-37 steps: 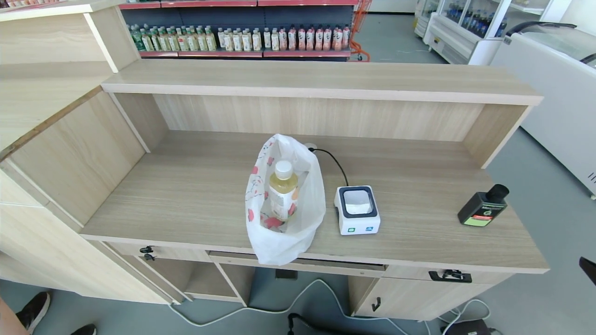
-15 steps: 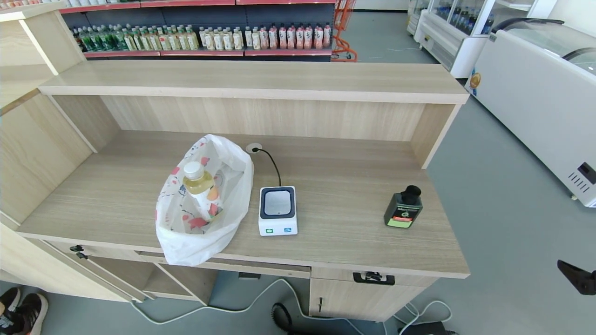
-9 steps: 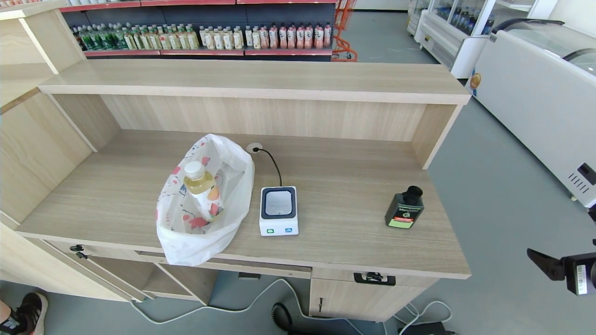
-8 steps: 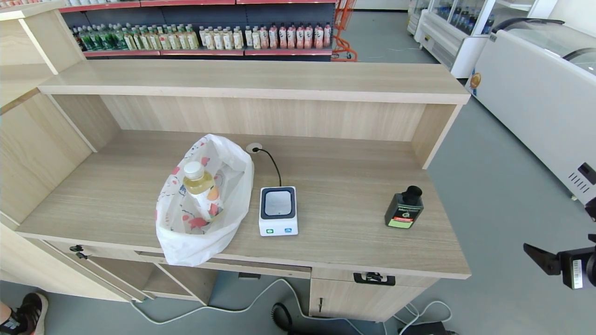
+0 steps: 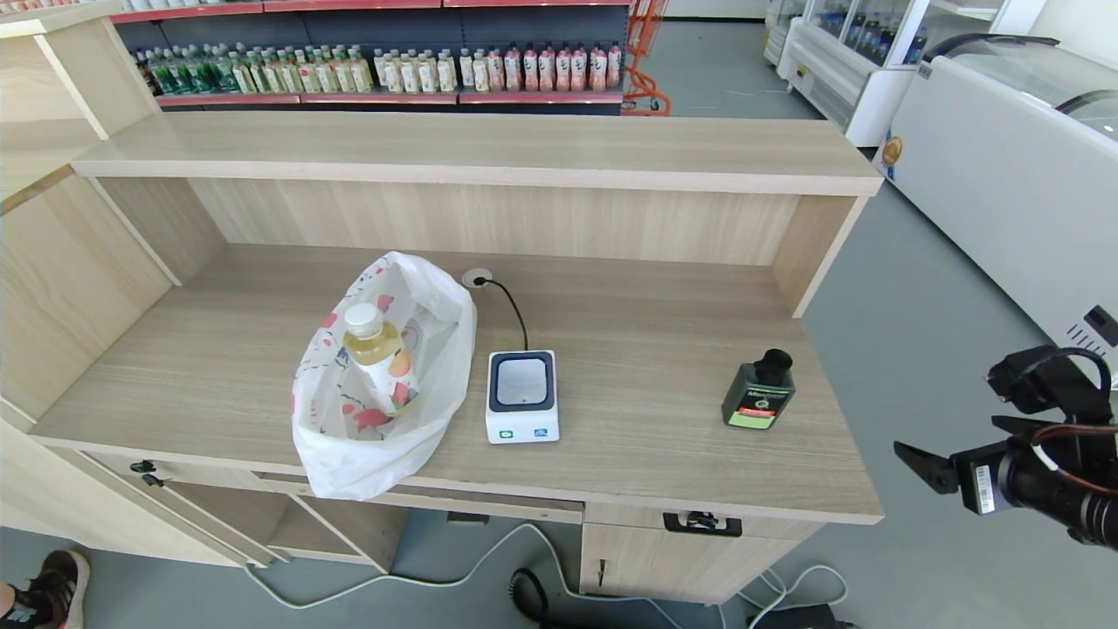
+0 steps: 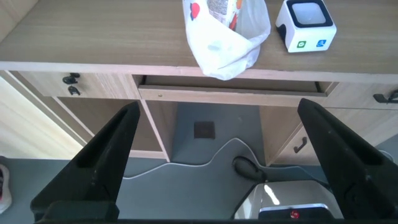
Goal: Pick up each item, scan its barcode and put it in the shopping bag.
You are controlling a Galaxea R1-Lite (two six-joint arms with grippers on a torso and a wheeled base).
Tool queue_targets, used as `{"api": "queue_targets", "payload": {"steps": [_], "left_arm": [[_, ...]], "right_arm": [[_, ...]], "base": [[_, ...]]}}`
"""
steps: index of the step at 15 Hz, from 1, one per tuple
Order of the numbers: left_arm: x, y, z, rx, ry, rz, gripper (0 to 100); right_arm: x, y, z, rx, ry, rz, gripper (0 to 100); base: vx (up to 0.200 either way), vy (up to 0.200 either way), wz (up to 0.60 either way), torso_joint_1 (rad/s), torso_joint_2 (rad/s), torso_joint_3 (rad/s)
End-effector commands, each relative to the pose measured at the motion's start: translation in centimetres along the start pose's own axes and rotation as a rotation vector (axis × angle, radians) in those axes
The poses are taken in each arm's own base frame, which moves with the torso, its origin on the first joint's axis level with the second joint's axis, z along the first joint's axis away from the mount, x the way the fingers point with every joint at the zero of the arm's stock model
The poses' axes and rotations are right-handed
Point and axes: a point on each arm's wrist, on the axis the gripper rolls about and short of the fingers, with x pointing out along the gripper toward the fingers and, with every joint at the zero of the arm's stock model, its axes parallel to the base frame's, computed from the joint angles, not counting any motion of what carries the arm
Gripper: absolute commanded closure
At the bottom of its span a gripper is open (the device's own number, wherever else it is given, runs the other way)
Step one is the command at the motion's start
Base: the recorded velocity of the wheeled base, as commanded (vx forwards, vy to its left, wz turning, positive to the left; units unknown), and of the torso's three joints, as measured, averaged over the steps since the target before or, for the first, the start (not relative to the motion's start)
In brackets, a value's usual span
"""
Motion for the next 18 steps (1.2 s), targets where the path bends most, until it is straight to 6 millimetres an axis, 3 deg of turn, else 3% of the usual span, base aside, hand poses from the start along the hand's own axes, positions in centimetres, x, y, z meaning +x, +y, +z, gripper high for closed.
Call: {"api": "queue_targets", "payload": {"steps": [1,7,18], "left_arm": [[0.0,0.0,0.0,0.000,0.000,0.000,0],[0.0,0.0,0.0,0.000,0.000,0.000,0],[0.0,0.0,0.0,0.000,0.000,0.000,0]], "right_arm": [[0.8,0.6,-0.2,-0.014,0.022,0.032,0],[2.9,1.2,0.7,-0.080,-0.046,0.059,0],[5.8,2.0,0.4,-0.209,-0.178,0.238,0]], "base": [[0.000,0.000,0.00,0.000,0.00,0.000],[0.000,0.000,0.00,0.000,0.00,0.000],[0.000,0.000,0.00,0.000,0.00,0.000]]}}
